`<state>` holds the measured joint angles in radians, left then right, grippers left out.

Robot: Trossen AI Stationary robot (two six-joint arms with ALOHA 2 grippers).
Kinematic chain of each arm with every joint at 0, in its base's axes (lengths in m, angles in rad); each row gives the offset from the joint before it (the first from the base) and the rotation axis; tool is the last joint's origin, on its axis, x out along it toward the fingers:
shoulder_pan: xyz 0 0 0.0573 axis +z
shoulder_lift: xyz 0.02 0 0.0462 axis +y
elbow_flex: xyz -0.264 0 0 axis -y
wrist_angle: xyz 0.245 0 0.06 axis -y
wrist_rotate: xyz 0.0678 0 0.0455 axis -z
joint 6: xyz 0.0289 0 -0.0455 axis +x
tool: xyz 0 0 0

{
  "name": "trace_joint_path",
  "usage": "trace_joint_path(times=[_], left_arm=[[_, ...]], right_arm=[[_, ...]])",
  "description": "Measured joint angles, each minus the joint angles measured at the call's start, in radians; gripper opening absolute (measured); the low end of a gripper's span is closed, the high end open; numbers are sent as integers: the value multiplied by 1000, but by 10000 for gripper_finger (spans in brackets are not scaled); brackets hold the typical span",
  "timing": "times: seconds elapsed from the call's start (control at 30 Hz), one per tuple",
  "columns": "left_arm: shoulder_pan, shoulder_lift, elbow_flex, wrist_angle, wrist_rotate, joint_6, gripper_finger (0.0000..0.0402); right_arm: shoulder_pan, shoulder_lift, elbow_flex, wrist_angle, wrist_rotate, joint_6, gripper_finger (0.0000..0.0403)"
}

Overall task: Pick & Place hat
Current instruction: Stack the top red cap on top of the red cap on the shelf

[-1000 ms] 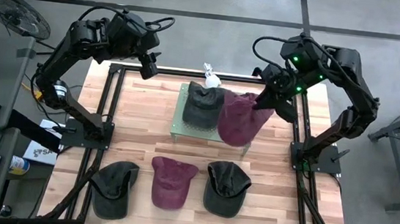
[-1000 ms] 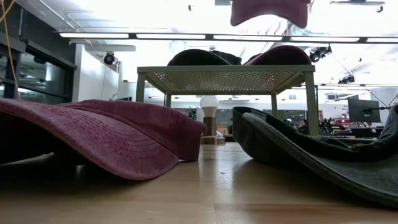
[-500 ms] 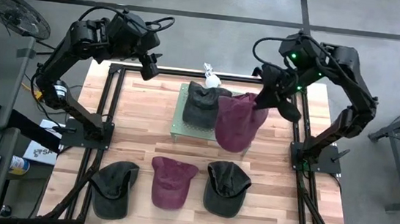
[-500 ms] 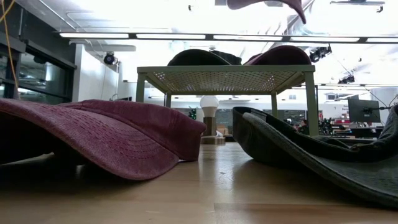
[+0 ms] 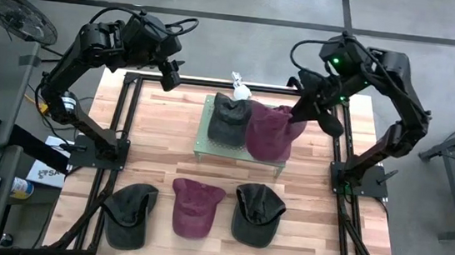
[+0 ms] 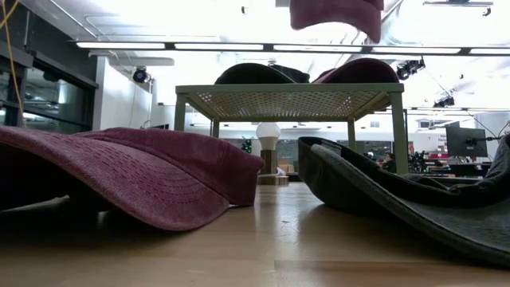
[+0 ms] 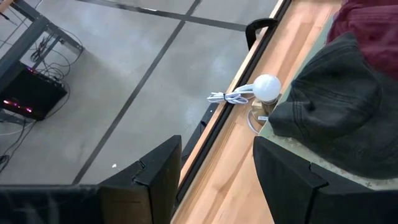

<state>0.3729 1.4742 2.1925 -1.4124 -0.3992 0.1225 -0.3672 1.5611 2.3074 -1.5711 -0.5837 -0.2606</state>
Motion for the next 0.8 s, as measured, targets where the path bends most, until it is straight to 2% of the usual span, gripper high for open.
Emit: trace_joint_path(times=[0.33, 0.63, 0.8], left_arm=[[0, 0, 0, 0, 0, -26, 193], [0, 0, 0, 0, 0, -49, 193], [0, 0, 0, 0, 0, -52, 193]], right_arm=[[0, -69, -4, 1, 32, 21, 48], [0, -231, -284, 3, 91, 79, 48], [0, -287, -334, 2, 98, 76, 48]])
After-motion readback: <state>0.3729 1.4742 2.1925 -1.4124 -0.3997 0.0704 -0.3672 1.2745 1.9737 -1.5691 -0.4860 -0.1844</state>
